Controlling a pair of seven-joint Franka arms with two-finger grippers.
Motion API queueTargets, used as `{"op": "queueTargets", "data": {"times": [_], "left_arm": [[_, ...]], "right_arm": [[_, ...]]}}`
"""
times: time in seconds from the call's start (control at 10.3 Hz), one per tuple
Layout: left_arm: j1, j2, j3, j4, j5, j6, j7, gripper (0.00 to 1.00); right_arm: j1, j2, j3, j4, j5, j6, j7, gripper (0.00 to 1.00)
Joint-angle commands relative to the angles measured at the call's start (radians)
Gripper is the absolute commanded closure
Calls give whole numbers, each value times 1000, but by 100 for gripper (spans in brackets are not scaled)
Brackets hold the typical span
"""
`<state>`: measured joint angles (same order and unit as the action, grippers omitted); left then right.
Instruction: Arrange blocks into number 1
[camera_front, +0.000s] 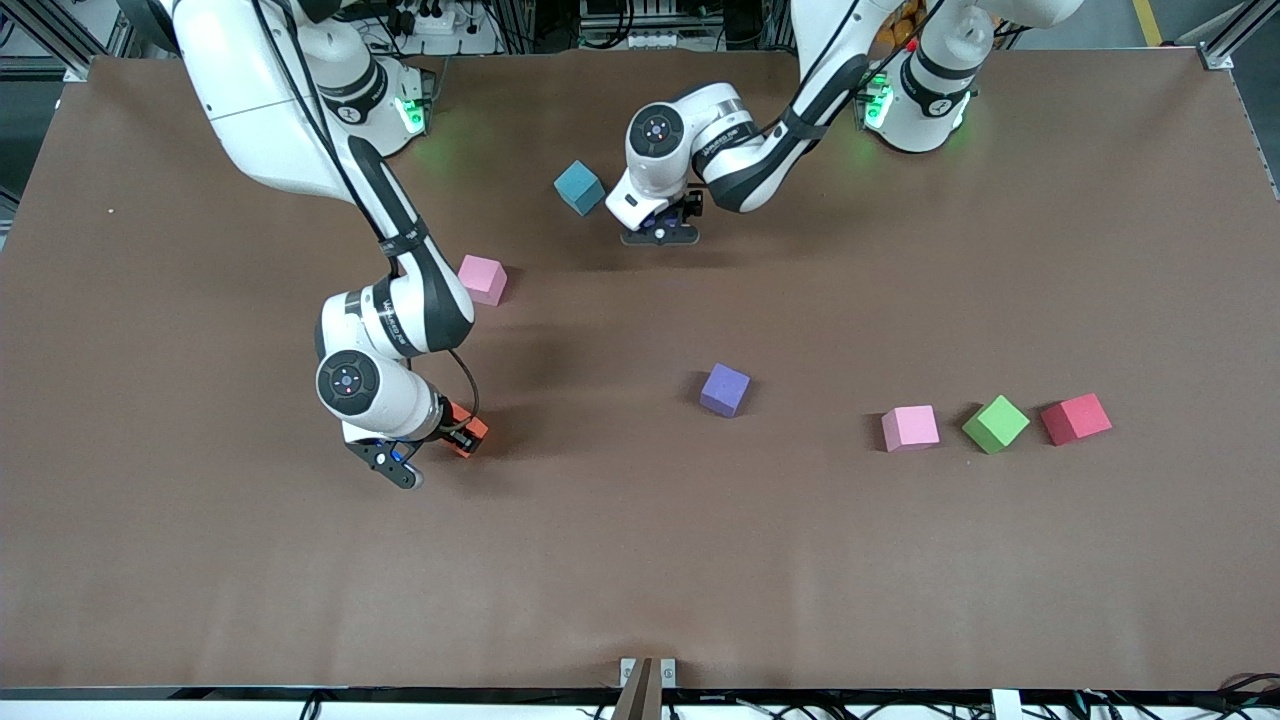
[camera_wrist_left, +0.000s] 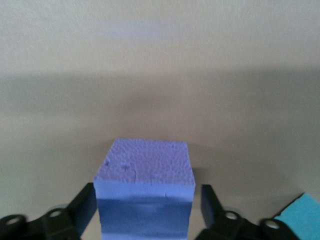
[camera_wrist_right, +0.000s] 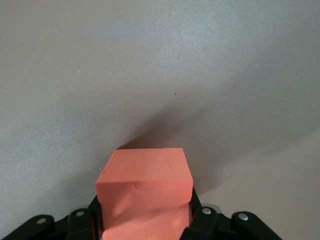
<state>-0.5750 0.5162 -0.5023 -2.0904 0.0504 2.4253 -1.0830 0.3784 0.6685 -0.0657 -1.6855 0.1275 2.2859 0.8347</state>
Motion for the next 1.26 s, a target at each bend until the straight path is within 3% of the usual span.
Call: {"op": "queueTargets", "data": {"times": [0.0, 0.29, 0.48, 0.68, 0.87, 0.97, 1.16], "left_arm": [[23, -45, 45, 54, -20, -24, -11, 0], [49, -73, 148, 180, -20, -127, 14, 0], [58, -50, 250, 236, -23, -127, 76, 0], [49, -16, 370, 314, -105, -126, 127, 0], [21, 21, 471, 390, -271, -126, 179, 0], [11, 31, 504, 395, -297, -126, 181, 0], [9, 83, 516, 435, -334, -124, 176, 0]], "right_arm": [[-3, -26, -6, -5, 1, -5, -46, 52], [13, -183, -6, -107, -8, -10, -191, 52], [98, -277, -6, -178, -9, -2, -255, 52], [216, -325, -8, -219, -9, 13, -246, 52], [337, -363, -8, -334, -8, 160, -214, 52], [393, -362, -8, -383, -8, 246, -139, 52], [474, -343, -6, -388, -8, 267, -68, 51]]}}
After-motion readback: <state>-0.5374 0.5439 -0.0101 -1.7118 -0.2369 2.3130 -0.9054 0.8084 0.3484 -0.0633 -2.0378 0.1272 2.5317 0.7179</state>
